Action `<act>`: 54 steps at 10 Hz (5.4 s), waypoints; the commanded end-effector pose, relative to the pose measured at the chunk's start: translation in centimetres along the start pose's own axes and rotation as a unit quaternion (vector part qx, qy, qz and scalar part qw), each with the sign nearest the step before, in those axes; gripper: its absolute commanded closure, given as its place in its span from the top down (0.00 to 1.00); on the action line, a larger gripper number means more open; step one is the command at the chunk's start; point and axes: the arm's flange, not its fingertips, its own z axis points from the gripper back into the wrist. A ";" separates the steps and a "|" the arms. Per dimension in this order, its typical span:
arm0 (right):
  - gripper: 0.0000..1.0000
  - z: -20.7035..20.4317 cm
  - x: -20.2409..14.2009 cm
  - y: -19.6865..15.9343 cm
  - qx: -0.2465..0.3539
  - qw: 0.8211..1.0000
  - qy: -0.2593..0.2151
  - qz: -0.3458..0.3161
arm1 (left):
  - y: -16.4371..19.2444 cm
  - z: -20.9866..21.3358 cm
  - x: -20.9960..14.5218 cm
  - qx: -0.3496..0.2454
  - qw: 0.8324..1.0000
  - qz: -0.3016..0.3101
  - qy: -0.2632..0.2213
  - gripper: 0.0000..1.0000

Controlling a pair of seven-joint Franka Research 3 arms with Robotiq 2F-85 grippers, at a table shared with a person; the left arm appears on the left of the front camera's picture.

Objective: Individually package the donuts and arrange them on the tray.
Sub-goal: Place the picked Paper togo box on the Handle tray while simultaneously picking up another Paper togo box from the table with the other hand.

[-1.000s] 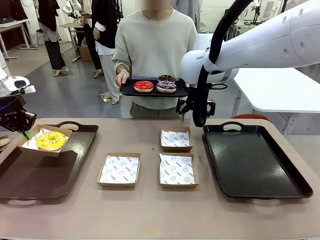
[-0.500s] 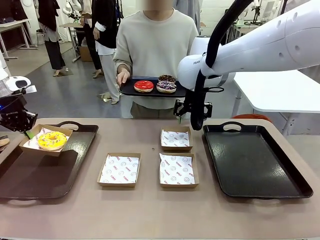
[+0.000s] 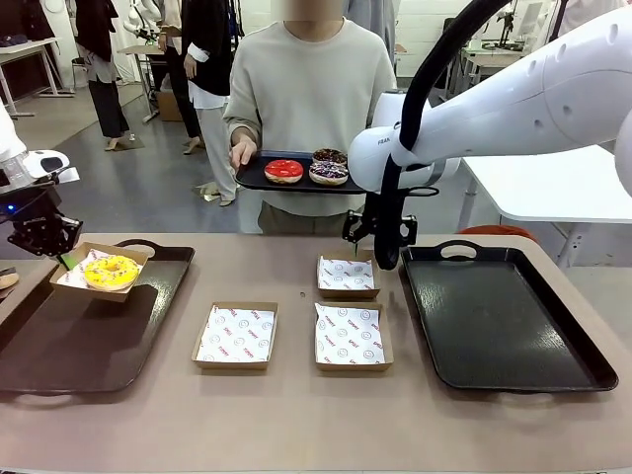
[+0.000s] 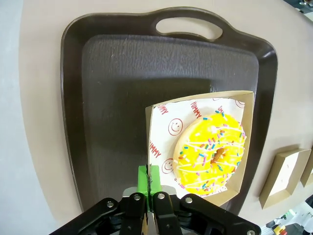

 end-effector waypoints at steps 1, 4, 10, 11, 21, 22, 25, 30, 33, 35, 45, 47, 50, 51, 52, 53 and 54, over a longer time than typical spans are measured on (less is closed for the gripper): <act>1.00 -1.0 0.5 0.5 -0.016 1.000 -0.007 -0.007 | -0.2 0.0 1.1 -0.013 1.000 0.009 -0.004 0.01; 1.00 -1.8 0.5 0.7 -0.015 1.000 -0.001 0.003 | -0.1 -0.8 1.9 -0.014 1.000 0.015 0.005 0.01; 0.72 -2.7 0.8 0.6 -0.009 1.000 0.013 0.011 | 0.0 -2.2 2.8 -0.011 1.000 0.022 0.015 0.01; 0.41 -2.8 0.8 0.6 -0.007 1.000 0.013 0.013 | 0.0 -2.3 2.8 -0.006 1.000 0.024 0.014 0.01; 0.00 -3.1 0.9 0.6 0.000 1.000 0.023 0.008 | 0.3 -1.8 2.3 0.028 0.999 0.017 0.024 1.00; 0.00 -3.0 0.8 0.6 -0.005 1.000 0.025 0.008 | 0.2 -1.6 2.2 0.026 0.999 0.018 0.020 1.00; 0.00 0.4 0.0 0.2 -0.014 1.000 0.022 -0.016 | 0.3 1.6 -0.1 -0.092 0.995 0.030 0.006 1.00; 0.00 10.9 -1.1 -0.9 -0.031 0.998 -0.023 -0.044 | 5.4 9.5 -12.0 -0.341 0.939 0.031 -0.031 1.00; 0.00 13.3 -0.8 0.6 -0.042 0.998 -0.018 -0.046 | 11.8 10.0 -16.1 -0.459 0.887 0.050 -0.007 1.00; 0.00 13.9 -0.7 1.6 -0.048 0.998 -0.018 -0.046 | 15.4 8.8 -15.8 -0.499 0.863 0.062 0.040 1.00; 0.00 14.1 -0.9 2.0 -0.034 0.998 -0.014 -0.046 | 18.4 4.7 -15.2 -0.536 0.838 0.078 0.068 1.00; 0.00 14.1 -0.9 2.0 -0.034 0.998 -0.014 -0.046 | 18.4 4.7 -15.2 -0.536 0.838 0.078 0.068 1.00; 0.00 14.1 -0.9 2.0 -0.034 0.998 -0.014 -0.046 | 18.4 4.7 -15.2 -0.536 0.838 0.078 0.068 1.00; 0.00 14.1 -0.9 2.0 -0.034 0.998 -0.014 -0.046 | 18.4 4.7 -15.2 -0.536 0.838 0.078 0.068 1.00; 0.00 14.1 -0.9 2.0 -0.034 0.998 -0.014 -0.046 | 18.4 4.7 -15.2 -0.536 0.838 0.078 0.068 1.00; 0.00 14.1 -0.9 2.0 -0.034 0.998 -0.014 -0.046 | 18.4 4.7 -15.2 -0.536 0.838 0.078 0.068 1.00; 0.00 14.1 -0.9 2.0 -0.034 0.998 -0.014 -0.046 | 18.4 4.7 -15.2 -0.536 0.838 0.078 0.068 1.00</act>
